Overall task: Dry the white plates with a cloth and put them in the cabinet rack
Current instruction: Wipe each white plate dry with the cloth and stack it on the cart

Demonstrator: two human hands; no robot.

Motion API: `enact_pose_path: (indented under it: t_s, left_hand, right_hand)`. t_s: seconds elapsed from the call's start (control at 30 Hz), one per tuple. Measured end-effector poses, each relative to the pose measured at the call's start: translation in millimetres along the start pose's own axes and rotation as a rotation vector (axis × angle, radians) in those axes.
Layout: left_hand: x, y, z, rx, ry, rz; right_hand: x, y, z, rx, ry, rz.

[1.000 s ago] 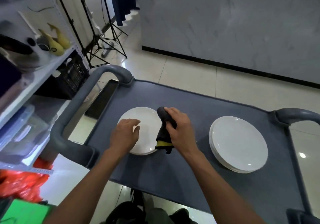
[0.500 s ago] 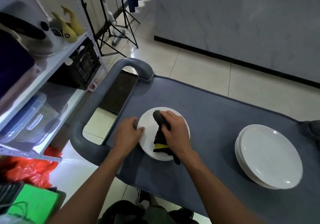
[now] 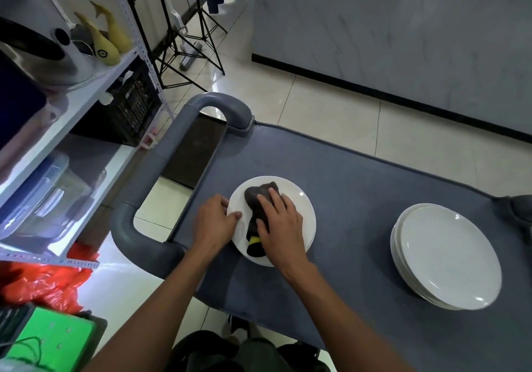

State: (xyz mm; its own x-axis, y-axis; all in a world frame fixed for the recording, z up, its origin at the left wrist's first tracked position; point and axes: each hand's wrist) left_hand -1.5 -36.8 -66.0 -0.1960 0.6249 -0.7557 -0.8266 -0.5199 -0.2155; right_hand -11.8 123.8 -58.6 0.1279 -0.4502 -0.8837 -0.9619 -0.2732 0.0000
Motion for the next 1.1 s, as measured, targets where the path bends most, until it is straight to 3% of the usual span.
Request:
enact_pose_path:
  t_s: [0.37, 0.9, 1.1]
  left_hand:
    - [-4, 6, 10, -0.036, -0.11, -0.033]
    - [-29, -1, 37, -0.156, -0.583, -0.439]
    - [-27, -4, 52, -0.105, -0.655, -0.48]
  right_hand:
    - [-3, -3, 1, 0.075, 0.037, 0.051]
    - [-13, -10, 3, -0.022, 0.187, 0.149]
    - [-25, -7, 8, -0.111, 0.135, 0.26]
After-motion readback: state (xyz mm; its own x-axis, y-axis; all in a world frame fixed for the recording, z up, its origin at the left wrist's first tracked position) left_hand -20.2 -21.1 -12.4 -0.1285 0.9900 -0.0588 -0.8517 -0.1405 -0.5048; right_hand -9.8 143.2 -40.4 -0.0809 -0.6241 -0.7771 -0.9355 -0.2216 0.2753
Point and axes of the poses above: each hand's wrist, its own y-axis towards the middle knuckle, its own x-axis out of the palm, z = x × y, and after that the axes turned 6 degrees about z, right-handed
